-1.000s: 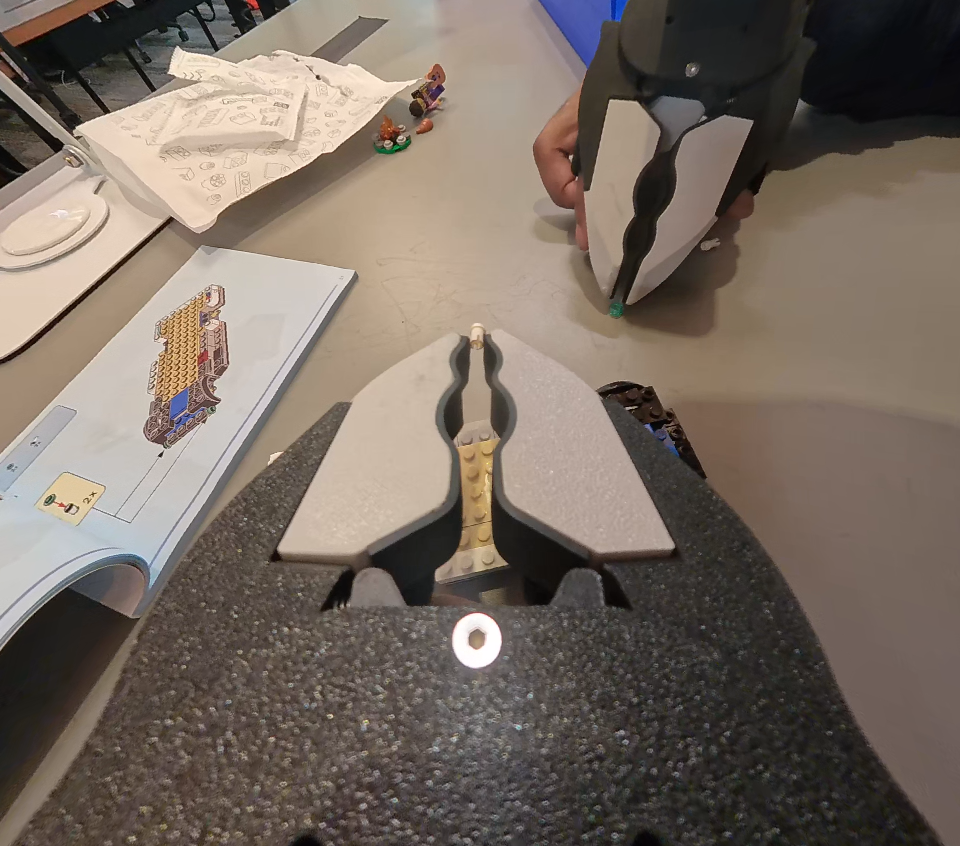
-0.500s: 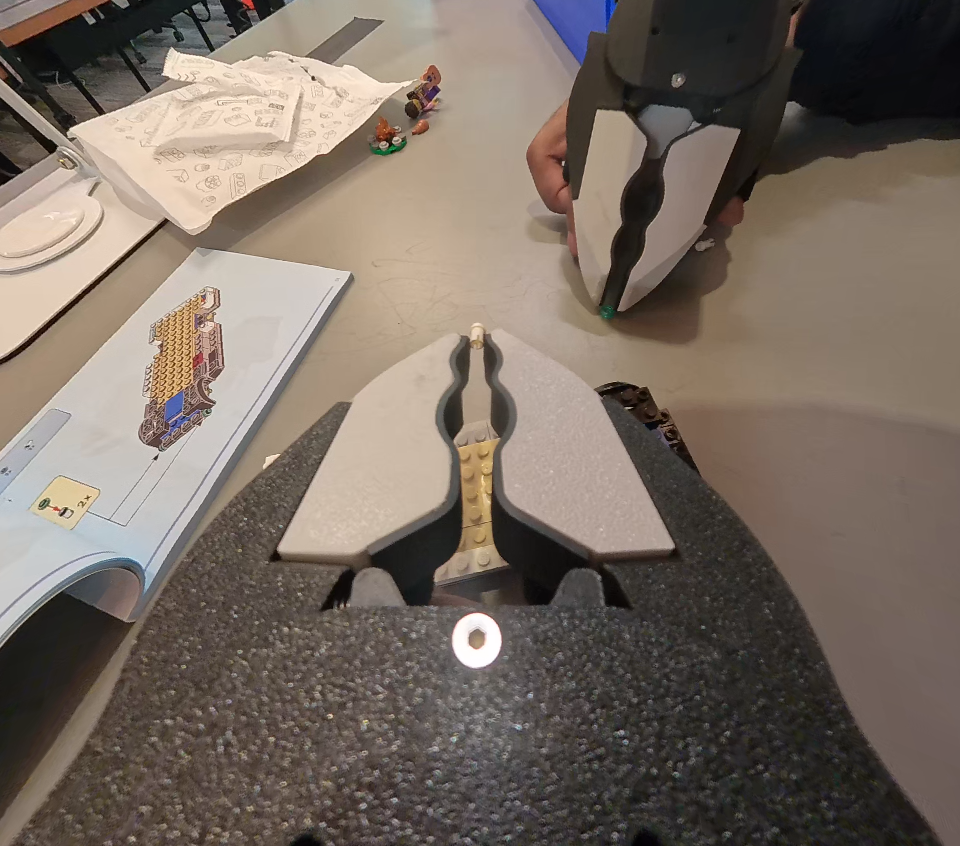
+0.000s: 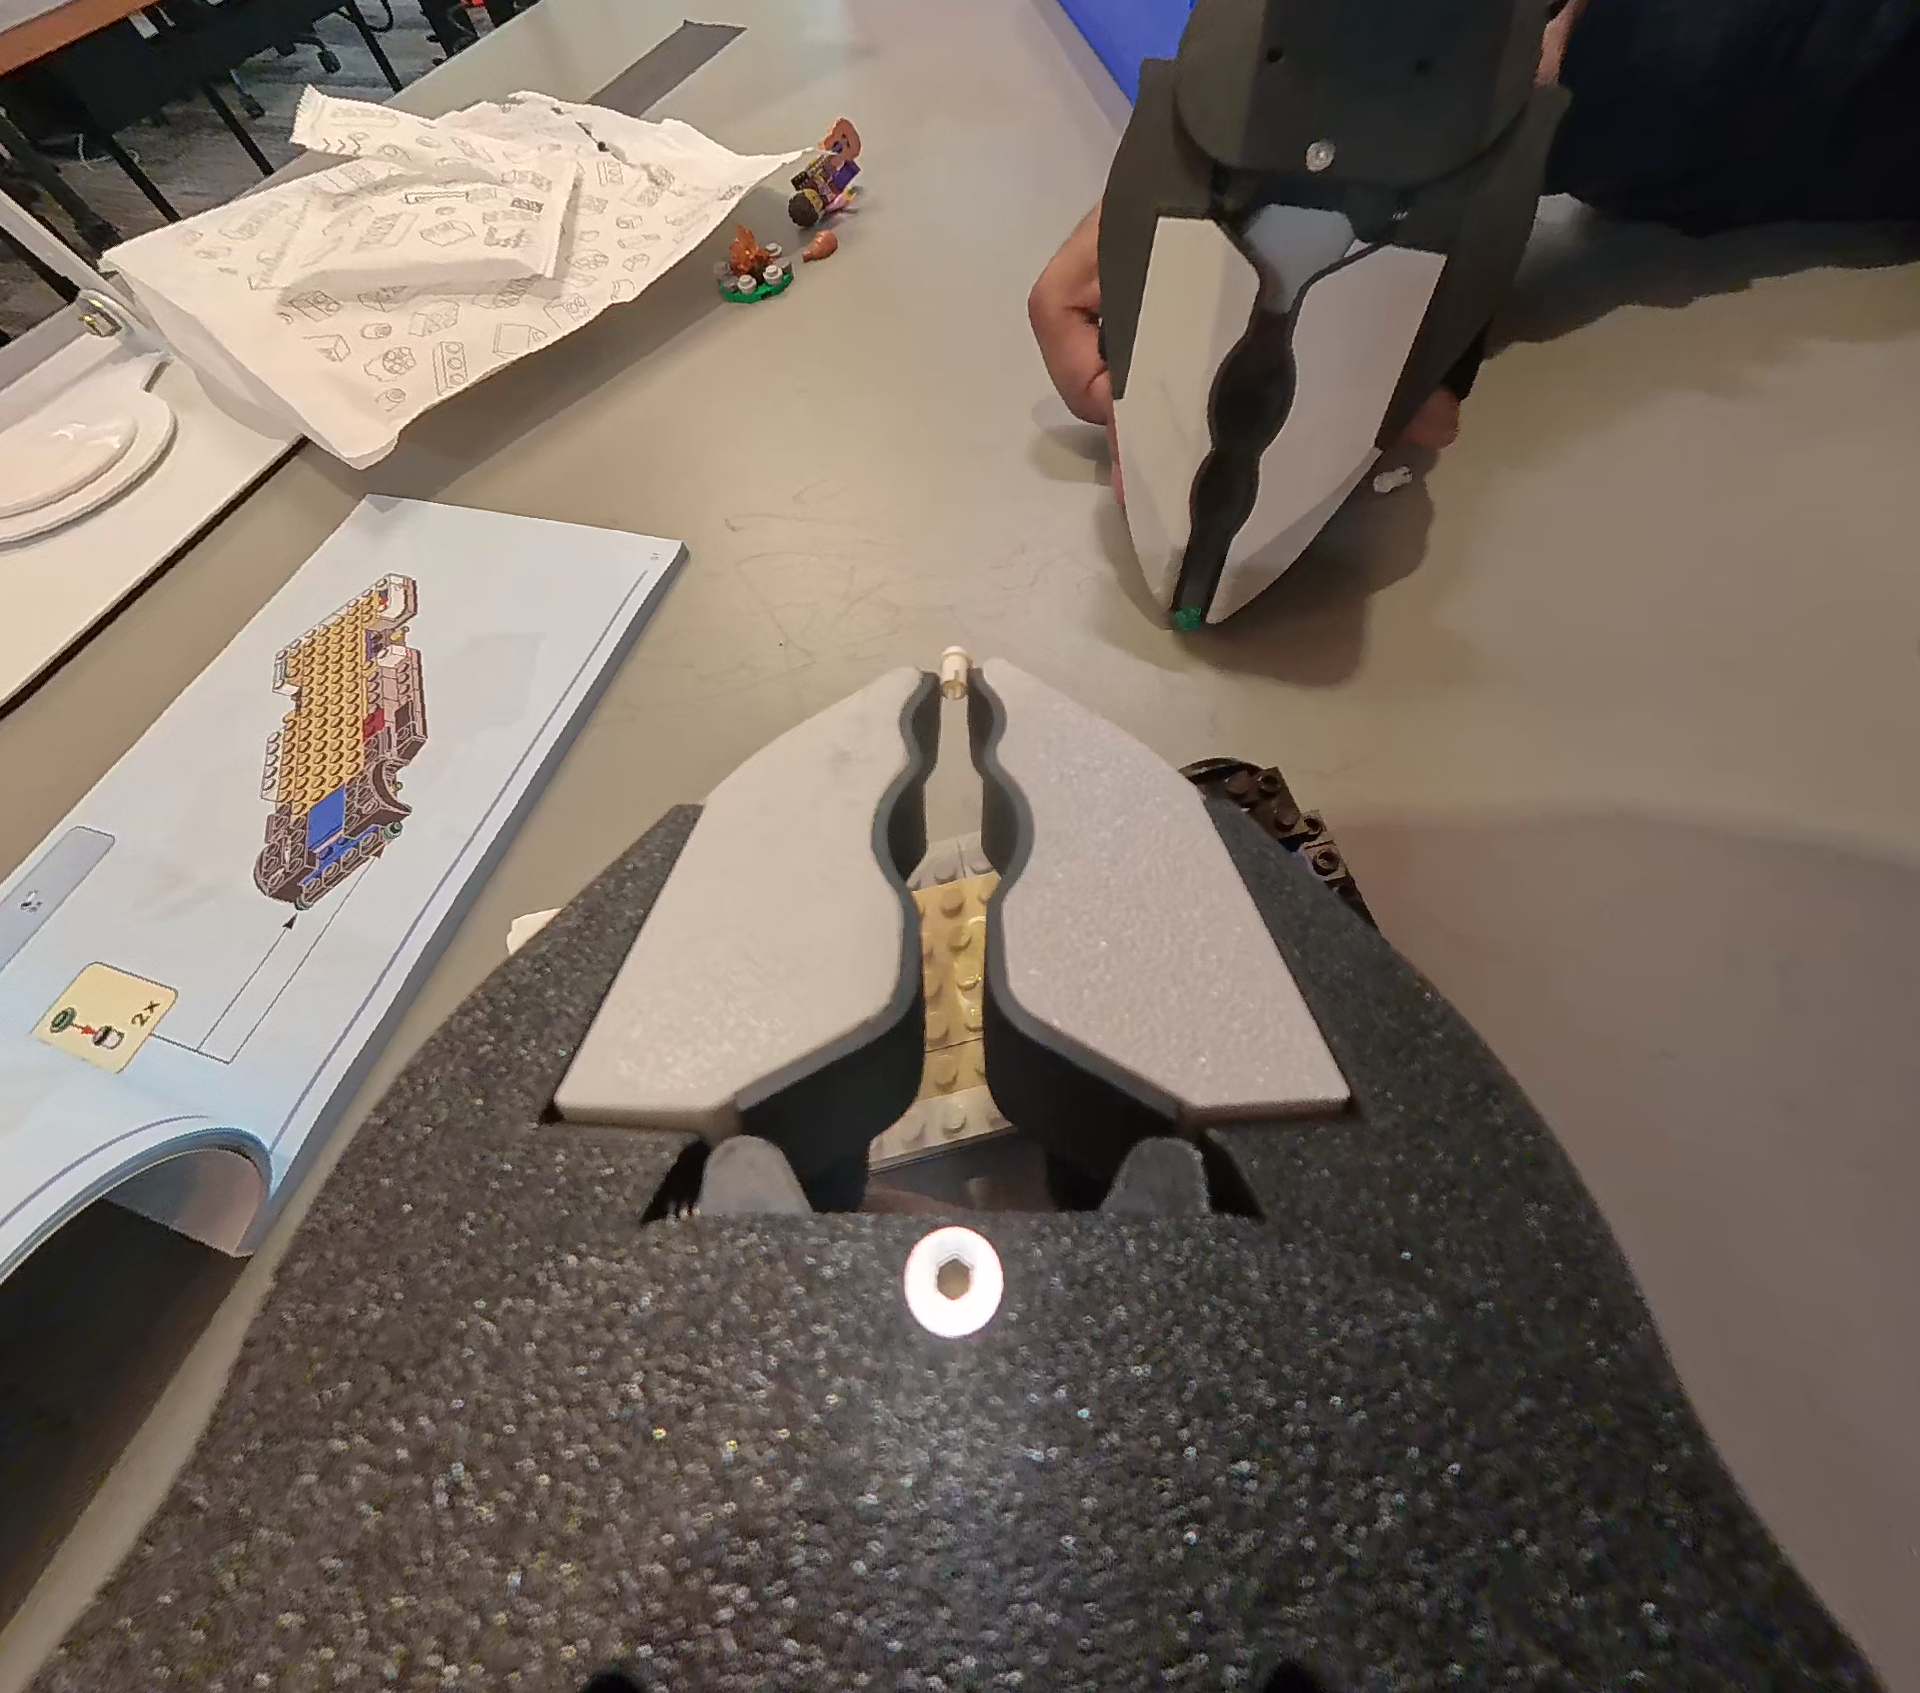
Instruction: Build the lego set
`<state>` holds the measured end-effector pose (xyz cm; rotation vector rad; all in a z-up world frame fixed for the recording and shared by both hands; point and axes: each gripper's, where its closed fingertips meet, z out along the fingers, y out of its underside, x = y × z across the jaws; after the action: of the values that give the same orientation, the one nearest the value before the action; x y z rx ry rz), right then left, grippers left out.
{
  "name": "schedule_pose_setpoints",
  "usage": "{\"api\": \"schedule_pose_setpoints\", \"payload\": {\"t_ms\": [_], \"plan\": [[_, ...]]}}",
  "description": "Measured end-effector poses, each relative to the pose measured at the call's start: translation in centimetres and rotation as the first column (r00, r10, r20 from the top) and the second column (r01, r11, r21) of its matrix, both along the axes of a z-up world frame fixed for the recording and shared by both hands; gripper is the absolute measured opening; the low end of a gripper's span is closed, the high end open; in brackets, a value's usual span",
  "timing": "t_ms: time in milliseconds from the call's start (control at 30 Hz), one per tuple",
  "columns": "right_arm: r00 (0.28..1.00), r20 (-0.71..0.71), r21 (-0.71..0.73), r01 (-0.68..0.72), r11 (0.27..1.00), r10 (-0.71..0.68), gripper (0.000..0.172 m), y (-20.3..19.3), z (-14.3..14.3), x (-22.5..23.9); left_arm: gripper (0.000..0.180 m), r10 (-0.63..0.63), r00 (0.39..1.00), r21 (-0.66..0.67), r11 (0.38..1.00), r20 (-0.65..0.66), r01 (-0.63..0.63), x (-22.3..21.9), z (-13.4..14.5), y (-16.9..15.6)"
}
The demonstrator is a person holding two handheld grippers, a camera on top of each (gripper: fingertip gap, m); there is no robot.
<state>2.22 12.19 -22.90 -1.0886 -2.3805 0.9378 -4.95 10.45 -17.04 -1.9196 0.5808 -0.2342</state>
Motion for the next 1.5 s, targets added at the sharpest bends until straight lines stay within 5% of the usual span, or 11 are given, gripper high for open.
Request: {"api": "schedule_pose_setpoints", "payload": {"t_ms": [333, 633, 1233, 1500], "plan": [[0.964, -0.252, -0.212, 0.027, 0.977, -0.082, 0.006, -0.2, 5.2, -2.0, 0.005, -0.042, 0.998, 0.064, 0.997, 0.053, 0.039, 1.1, 1.3, -0.1], [0.877, -0.450, -0.556, -0.128, 0.821, -0.168, 0.006, -2.8, 11.5, -2.7, 0.004, -0.205, 0.948, 0.200, 0.967, 0.243, 0.157, 4.1, 4.4, -1.3], [0.870, -0.455, -0.703, -0.221, 0.676, -0.188, 0.006, -3.5, 13.2, -2.1, 0.004, -0.289, 0.881, 0.291, 0.939, 0.375, 0.185, 5.1, 6.3, -1.9], [0.872, -0.464, -0.586, -0.171, 0.792, -0.155, 0.006, -3.7, 11.7, -2.5, 0.004, -0.275, 0.898, 0.278, 0.943, 0.344, 0.182, 5.1, 6.0, -1.8]]}}
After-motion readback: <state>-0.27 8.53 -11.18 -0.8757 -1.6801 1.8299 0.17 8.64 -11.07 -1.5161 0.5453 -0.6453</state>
